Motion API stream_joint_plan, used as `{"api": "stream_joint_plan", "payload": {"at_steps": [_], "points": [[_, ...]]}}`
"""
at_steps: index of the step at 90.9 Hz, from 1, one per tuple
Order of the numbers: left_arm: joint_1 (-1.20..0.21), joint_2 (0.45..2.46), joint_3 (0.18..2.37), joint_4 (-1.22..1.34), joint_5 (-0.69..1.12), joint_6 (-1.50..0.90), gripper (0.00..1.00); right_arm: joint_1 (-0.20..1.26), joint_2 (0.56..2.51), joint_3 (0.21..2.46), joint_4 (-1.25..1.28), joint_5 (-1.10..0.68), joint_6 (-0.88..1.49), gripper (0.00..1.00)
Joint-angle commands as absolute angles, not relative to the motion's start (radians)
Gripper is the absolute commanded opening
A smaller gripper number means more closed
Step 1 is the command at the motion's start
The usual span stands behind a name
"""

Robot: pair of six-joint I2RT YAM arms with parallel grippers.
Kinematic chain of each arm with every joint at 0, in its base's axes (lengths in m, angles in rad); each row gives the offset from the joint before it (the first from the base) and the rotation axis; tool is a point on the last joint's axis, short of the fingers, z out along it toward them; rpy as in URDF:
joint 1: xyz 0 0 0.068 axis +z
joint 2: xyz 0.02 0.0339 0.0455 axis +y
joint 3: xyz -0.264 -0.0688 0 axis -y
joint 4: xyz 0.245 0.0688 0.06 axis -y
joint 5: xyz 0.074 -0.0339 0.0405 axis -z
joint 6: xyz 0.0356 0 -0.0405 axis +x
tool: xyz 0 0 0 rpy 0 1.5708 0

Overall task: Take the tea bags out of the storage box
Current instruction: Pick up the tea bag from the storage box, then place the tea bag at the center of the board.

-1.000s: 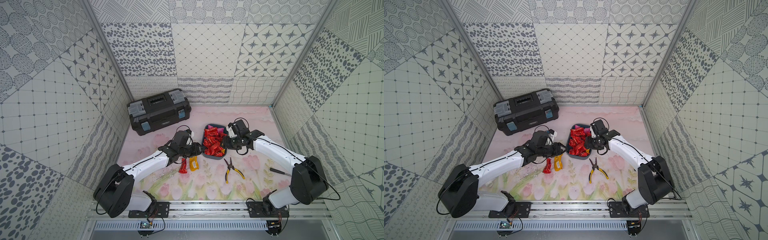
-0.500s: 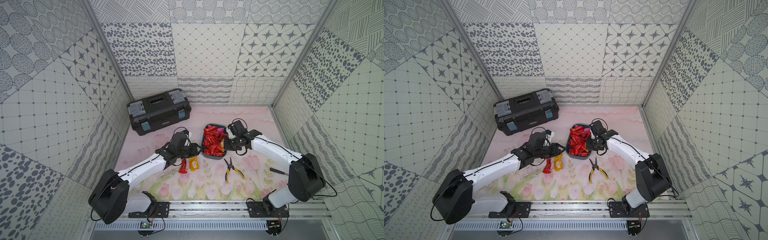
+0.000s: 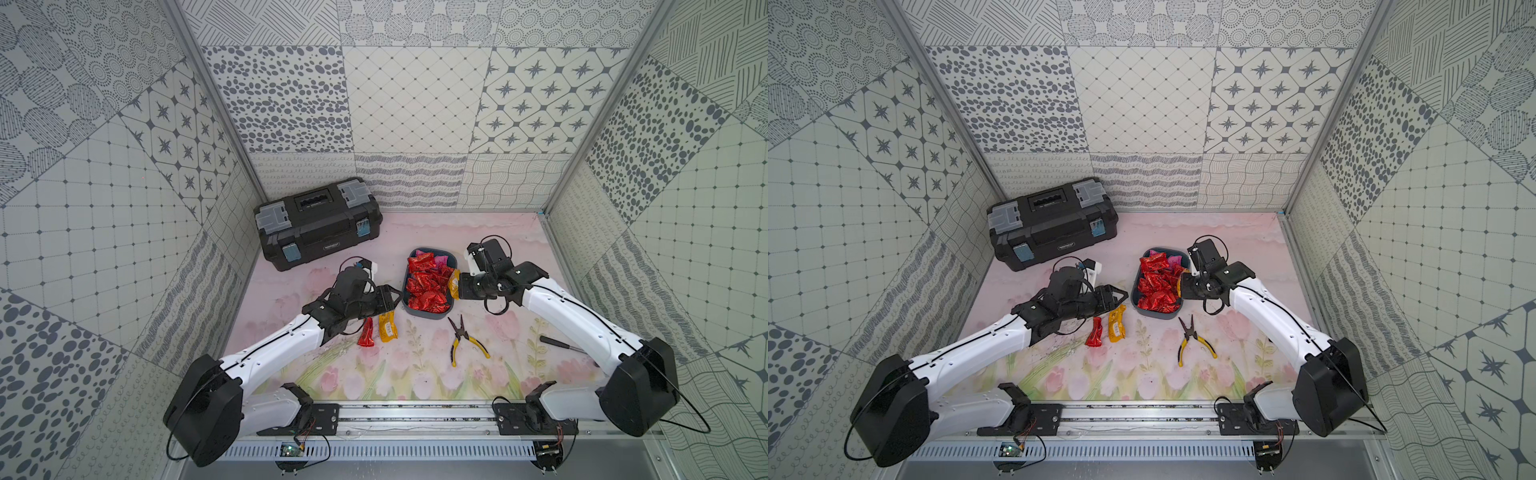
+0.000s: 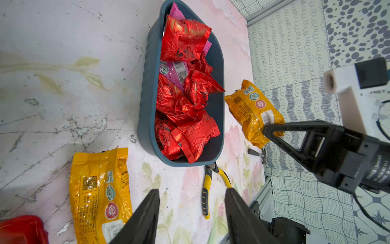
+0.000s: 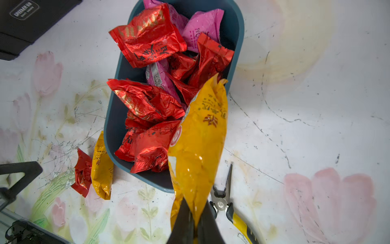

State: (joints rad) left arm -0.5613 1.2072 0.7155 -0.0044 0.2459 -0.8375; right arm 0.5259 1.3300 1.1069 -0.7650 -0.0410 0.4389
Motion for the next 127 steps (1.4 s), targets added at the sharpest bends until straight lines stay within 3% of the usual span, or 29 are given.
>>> {"api": "stream_joint_plan", "payload": {"at_steps": [1, 23, 40, 58, 94, 100, 113, 127], "points": [[-0.539, 1.157, 0.681, 0.026, 0.194, -0.917, 0.54, 0.604, 1.272, 1.147, -0.73, -0.053, 0.36, 0.0], [-0.485, 1.019, 0.575, -0.039, 0.107, -1.008, 0.53, 0.917, 1.315, 1.127, -0.651, -0.001, 0.368, 0.0], [-0.453, 0.87, 0.51, -0.134, 0.041, -1.024, 0.52, 1.056, 1.393, 1.064, -0.554, 0.047, 0.455, 0.0], [-0.435, 0.794, 0.492, -0.19, 0.031, -1.011, 0.52, 1.088, 1.434, 1.007, -0.506, 0.147, 0.503, 0.0], [-0.433, 0.829, 0.499, -0.157, 0.077, -0.997, 0.51, 1.091, 1.538, 0.906, -0.327, 0.217, 0.553, 0.0], [-0.433, 0.838, 0.507, -0.152, 0.094, -0.985, 0.51, 1.089, 1.553, 0.904, -0.311, 0.199, 0.554, 0.1], [-0.433, 0.882, 0.536, -0.121, 0.163, -0.946, 0.51, 1.087, 1.518, 0.888, -0.311, 0.156, 0.559, 0.43], [-0.434, 0.985, 0.581, -0.06, 0.278, -0.889, 0.52, 1.036, 1.402, 0.914, -0.399, 0.084, 0.544, 0.57]]}}
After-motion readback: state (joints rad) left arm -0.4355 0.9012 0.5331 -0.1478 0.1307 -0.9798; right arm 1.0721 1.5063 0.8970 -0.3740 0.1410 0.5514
